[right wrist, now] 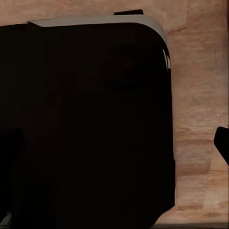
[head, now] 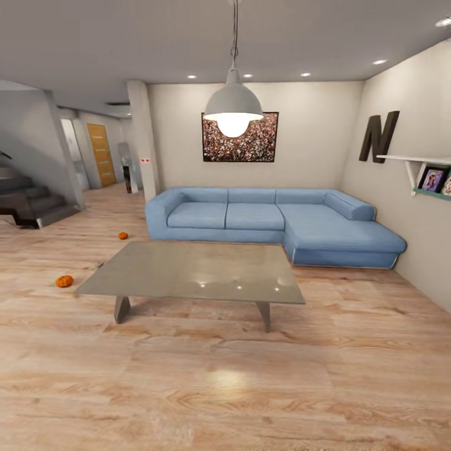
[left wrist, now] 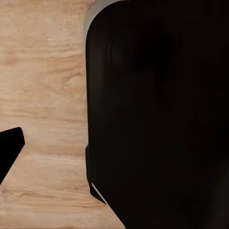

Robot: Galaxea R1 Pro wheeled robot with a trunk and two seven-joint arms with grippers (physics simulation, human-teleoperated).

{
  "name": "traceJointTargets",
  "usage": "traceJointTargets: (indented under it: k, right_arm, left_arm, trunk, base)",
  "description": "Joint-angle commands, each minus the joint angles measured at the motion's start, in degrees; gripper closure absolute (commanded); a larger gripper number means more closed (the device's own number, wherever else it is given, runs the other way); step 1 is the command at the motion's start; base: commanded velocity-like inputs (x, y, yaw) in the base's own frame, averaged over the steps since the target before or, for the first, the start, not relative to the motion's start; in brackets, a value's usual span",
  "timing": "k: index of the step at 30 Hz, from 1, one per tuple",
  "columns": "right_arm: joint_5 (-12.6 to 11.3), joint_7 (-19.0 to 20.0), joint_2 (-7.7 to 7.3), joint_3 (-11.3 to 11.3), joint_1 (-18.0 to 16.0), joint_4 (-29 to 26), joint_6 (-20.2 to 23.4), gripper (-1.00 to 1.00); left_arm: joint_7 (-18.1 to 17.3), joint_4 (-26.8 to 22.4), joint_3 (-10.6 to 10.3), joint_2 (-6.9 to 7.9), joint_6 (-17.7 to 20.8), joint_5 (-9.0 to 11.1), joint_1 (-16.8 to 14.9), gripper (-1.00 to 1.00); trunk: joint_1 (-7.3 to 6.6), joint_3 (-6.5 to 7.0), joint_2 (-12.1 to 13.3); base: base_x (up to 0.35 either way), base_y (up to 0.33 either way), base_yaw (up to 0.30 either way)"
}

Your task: Place each of the two pumpkins and all three candles from the living room inside a cabinet in the living room (use any cabinet), then make sure every cabinet is closed, and position the cauldron so it is next to a table in the living room.

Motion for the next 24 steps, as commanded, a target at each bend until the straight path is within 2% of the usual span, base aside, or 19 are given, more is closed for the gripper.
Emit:
traceJointTargets:
  k: [1,4,11,16,24]
  right_arm:
    - [-1.0,0.1,0.0,0.0,0.0,0.1,-0.2,-1.0]
    - [-2.1,0.1,-0.02,0.0,0.0,0.1,-0.2,-1.0]
    - [-2.6,0.1,-0.02,0.0,0.0,0.1,-0.2,-1.0]
    - [-3.7,0.1,-0.02,0.0,0.0,0.1,-0.2,-1.0]
    - [-4.6,0.1,-0.02,0.0,0.0,0.1,-0.1,-1.0]
  left_arm:
    - [0.0,-0.1,-0.1,0.04,-0.1,0.1,0.0,-1.0]
    - [0.0,-0.2,-0.1,0.23,-0.1,0.0,0.0,-1.0]
    - [0.0,-0.2,-0.3,0.55,-0.2,-0.1,-0.1,-1.0]
    - [0.0,-0.8,-0.3,0.62,-1.6,-0.3,-0.1,-1.0]
    - [0.0,-1.0,-0.3,0.63,-1.9,-0.4,-0.1,-1.0]
  trunk:
    - [0.0,-0.05,0.0]
    - [0.0,-0.05,0.0]
    - [0.0,-0.05,0.0]
    - [0.0,-0.05,0.0]
    - [0.0,-0.05,0.0]
  base:
    - [-0.021,0.0,-0.277]
    - [-0.12,0.0,-0.277]
    - [-0.227,0.032,-0.277]
    - [-0.05,0.048,-0.277]
    - [-0.003,0.206,-0.277]
